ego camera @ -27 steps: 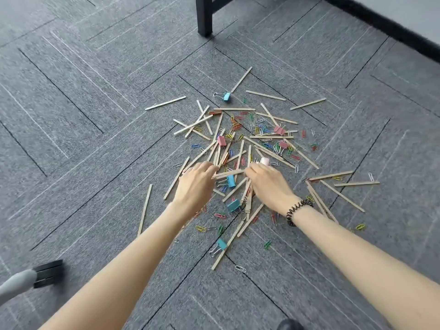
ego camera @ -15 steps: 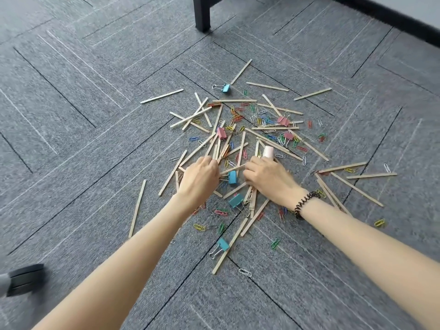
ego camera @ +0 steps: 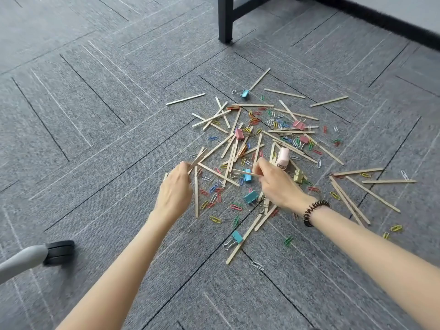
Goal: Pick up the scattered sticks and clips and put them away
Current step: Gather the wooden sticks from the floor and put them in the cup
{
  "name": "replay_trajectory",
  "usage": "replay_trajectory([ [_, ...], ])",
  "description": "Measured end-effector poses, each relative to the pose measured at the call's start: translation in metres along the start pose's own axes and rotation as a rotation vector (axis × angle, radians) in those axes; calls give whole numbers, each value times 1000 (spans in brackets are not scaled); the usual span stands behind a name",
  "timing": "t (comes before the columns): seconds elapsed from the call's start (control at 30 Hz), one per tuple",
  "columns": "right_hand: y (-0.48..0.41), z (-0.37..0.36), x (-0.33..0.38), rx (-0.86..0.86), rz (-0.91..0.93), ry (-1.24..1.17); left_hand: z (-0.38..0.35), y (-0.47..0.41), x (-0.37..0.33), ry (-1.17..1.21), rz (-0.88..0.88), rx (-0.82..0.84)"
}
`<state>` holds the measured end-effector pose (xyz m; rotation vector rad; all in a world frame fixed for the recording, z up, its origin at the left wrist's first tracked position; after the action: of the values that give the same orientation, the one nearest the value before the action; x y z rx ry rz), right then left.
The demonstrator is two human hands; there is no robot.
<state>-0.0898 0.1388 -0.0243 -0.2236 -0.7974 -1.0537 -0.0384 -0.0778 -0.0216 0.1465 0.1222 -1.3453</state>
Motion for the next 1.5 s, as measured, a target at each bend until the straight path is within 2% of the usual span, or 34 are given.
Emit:
replay_trajectory([
  [0.17, -19, -31, 17, -27, -44, 41, 7, 35, 62, -113, 299, -17],
  [0.33, -50, -45, 38, -54, -16, 126, -1, 40, 93, -217, 406, 55],
  [0.47, -69, -56, 40, -18, -51, 212, -17, 42, 108, -160, 509, 161],
  [0.63, -81, -61, 35, 10, -98, 128, -26, 38, 109, -137, 450, 203],
  [0.8, -77, -59, 29, 56, -98, -4, -18, 31, 88, -63, 325, 121],
  [0.9, -73, -45, 30, 20, -84, -109, -14, 23, 67, 0, 249, 111],
  [1.0, -73, -33, 28, -15, -79, -113, -13, 8, 48, 84, 191, 106],
  [1.13, -80, -26, 16, -13, -113, -219, -13, -19, 30, 46, 175, 71],
  [1.33, -109, -6, 26, -65, -3, 124, -20, -38, 38, 7, 318, 116],
  [1.5, -133, -21, 41, -4, 60, 224, -28, -41, 41, -5, 314, 150],
])
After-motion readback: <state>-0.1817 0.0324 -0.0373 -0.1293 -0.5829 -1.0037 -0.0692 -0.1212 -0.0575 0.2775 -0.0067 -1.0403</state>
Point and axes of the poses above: each hand's wrist, its own y-axis away from the middle knuckle, its own z-axis out of the back of the hand, x = y × z, the point moved 10 cm from there along -y, towards the middle knuckle, and after that the axes turned 13 degrees about -y, right-handed, at the moved point
